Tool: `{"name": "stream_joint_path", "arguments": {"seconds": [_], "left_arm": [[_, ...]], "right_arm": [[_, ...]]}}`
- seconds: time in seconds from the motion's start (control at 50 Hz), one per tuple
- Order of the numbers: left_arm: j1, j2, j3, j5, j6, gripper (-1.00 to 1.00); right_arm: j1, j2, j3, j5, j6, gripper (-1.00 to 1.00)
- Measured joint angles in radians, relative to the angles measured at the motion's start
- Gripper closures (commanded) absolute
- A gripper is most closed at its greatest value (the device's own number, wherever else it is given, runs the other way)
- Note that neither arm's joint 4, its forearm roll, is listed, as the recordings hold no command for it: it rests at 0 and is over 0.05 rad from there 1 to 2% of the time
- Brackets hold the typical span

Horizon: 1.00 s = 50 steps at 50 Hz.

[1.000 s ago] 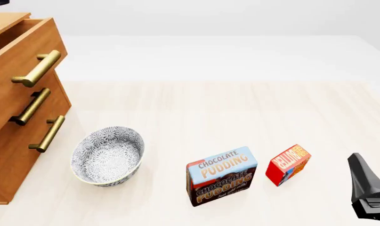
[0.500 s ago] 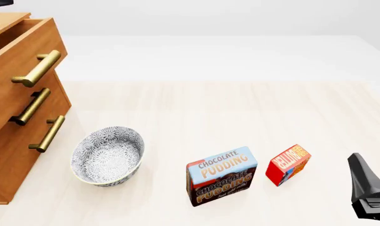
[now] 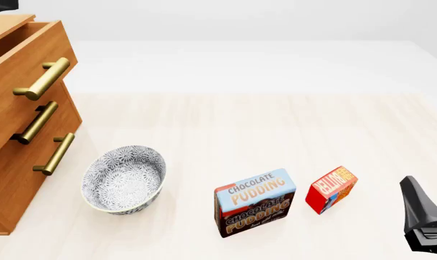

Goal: Put the butter at the back in the top drawer of the cabinet and close it.

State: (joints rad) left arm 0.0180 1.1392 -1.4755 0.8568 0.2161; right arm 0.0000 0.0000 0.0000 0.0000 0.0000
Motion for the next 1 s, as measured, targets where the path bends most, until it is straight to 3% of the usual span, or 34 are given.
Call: {"name": "stream_joint_path", "arguments": {"seconds": [1.0], "left_arm": [[0.040, 0.028, 0.055, -0.055, -0.074, -1.00]], "right_arm": [[0.000, 0.000, 0.000, 0.000, 0.000, -1.00]]}}
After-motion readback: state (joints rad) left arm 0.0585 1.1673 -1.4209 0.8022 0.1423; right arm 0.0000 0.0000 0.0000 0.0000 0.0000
